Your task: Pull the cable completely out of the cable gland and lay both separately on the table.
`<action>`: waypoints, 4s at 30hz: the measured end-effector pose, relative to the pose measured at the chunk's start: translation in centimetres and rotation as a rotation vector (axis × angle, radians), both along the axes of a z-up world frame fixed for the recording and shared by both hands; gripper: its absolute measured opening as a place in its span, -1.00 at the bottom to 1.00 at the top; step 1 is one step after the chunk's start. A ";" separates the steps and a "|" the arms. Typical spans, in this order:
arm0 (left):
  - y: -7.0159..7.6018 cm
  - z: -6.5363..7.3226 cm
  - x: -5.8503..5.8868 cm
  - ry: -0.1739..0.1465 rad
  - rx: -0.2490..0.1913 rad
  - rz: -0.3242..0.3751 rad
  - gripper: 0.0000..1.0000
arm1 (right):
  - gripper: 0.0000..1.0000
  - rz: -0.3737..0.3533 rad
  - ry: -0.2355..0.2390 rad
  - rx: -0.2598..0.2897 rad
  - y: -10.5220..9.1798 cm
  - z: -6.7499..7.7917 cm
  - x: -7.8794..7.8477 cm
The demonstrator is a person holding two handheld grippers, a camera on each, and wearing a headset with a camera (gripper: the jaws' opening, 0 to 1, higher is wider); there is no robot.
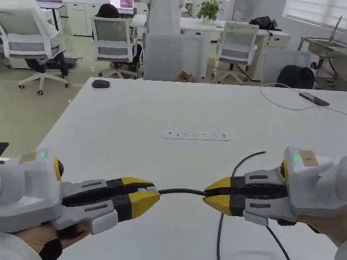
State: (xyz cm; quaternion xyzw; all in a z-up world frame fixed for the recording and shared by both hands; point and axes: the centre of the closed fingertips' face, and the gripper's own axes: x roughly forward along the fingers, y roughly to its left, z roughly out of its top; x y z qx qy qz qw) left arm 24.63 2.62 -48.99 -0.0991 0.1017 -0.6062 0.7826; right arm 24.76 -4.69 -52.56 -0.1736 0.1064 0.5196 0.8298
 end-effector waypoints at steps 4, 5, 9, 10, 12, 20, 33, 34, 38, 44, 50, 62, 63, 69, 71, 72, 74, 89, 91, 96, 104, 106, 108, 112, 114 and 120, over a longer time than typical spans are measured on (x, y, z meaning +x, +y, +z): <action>0.1 0.0 -0.1 0.000 0.005 -0.007 -0.67 | -0.87 -0.007 0.004 -0.002 0.1 -0.2 0.2; 0.1 0.0 -0.1 -0.001 0.006 -0.011 -0.67 | -0.87 -0.006 0.007 -0.006 0.1 -0.4 0.2; -0.2 -0.1 -0.1 -0.003 0.009 -0.020 -0.67 | -0.85 -0.020 0.025 -0.016 -0.3 -0.8 0.3; -0.3 -0.2 -0.1 -0.001 0.011 -0.021 -0.67 | -0.79 -0.029 0.030 -0.015 -0.5 -0.8 0.4; -0.4 -0.4 0.0 0.000 0.019 -0.021 -0.67 | -0.72 -0.039 0.030 -0.013 -0.7 -0.8 0.5; -1.4 -0.4 0.0 0.005 0.015 -0.043 -0.67 | -0.69 0.018 0.005 -0.007 1.4 0.5 0.3; -2.1 -0.5 -0.8 -0.003 0.016 -0.081 -0.67 | -0.70 0.143 -0.037 -0.029 5.5 1.3 -0.5; -2.1 -0.5 -0.8 -0.005 0.019 -0.082 -0.67 | -0.72 0.149 -0.037 -0.034 5.5 1.2 -0.6; -2.0 -0.6 -0.7 -0.005 0.021 -0.085 -0.67 | -0.85 0.164 -0.030 -0.031 5.7 1.0 -1.0; -2.1 -0.5 -0.6 -0.011 0.012 -0.089 -0.67 | -0.87 0.154 -0.024 -0.032 5.6 0.9 -1.0; -2.1 -1.0 -0.7 -0.051 0.050 -0.104 -0.67 | -0.87 0.143 -0.020 -0.034 5.5 0.9 -0.8; -2.2 -2.1 -0.5 -0.090 0.130 -0.103 -0.67 | -0.88 0.148 -0.013 -0.065 5.4 0.3 -0.9; -2.1 -2.1 -0.6 -0.096 0.131 -0.105 -0.67 | -0.88 0.148 -0.013 -0.068 5.3 0.2 -0.9; -1.6 -2.1 -0.5 -0.116 0.139 -0.092 -0.67 | -0.89 0.134 -0.009 -0.071 4.6 -0.1 -0.6; -1.2 -2.1 -0.2 -0.113 0.138 -0.083 -0.67 | -0.89 0.123 -0.005 -0.072 4.2 -0.2 -0.4; -1.1 -2.1 -0.2 -0.112 0.136 -0.080 -0.67 | -0.89 0.116 -0.003 -0.071 4.0 -0.3 -0.3; -0.9 -2.1 -0.1 -0.108 0.135 -0.071 -0.67 | -0.89 0.103 0.003 -0.068 3.5 -0.4 -0.1; -0.6 -1.8 0.1 -0.110 0.115 -0.062 -0.67 | -0.89 0.038 0.032 -0.066 0.7 -1.1 -0.1; -0.3 -1.7 0.2 -0.112 0.116 -0.056 -0.67 | -0.89 0.027 0.036 -0.067 0.2 -1.1 0.0; -0.3 -1.5 0.2 -0.115 0.112 -0.055 -0.67 | -0.90 0.025 0.037 -0.068 0.2 -1.1 -0.1; -0.5 -1.4 0.1 -0.098 0.101 -0.048 -0.68 | -0.89 0.019 0.044 -0.075 0.3 -1.5 -0.1; -0.6 -1.3 0.0 -0.089 0.092 -0.051 -0.68 | -0.89 0.021 0.047 -0.078 0.3 -1.7 -0.1; -0.7 -1.0 -0.2 -0.093 0.081 -0.059 -0.68 | -0.89 0.024 0.067 -0.079 0.6 -2.0 -0.1; -1.0 -0.8 -0.3 -0.089 0.068 -0.060 -0.68 | -0.77 0.042 0.071 -0.058 1.6 -1.9 -0.3; -1.2 -0.9 -0.4 -0.093 0.074 -0.066 -0.68 | -0.75 0.064 0.066 -0.059 2.4 -1.9 -0.5; -1.2 -1.3 -0.9 -0.088 0.086 -0.090 -0.68 | -0.62 0.093 0.046 -0.055 4.3 -1.7 -0.4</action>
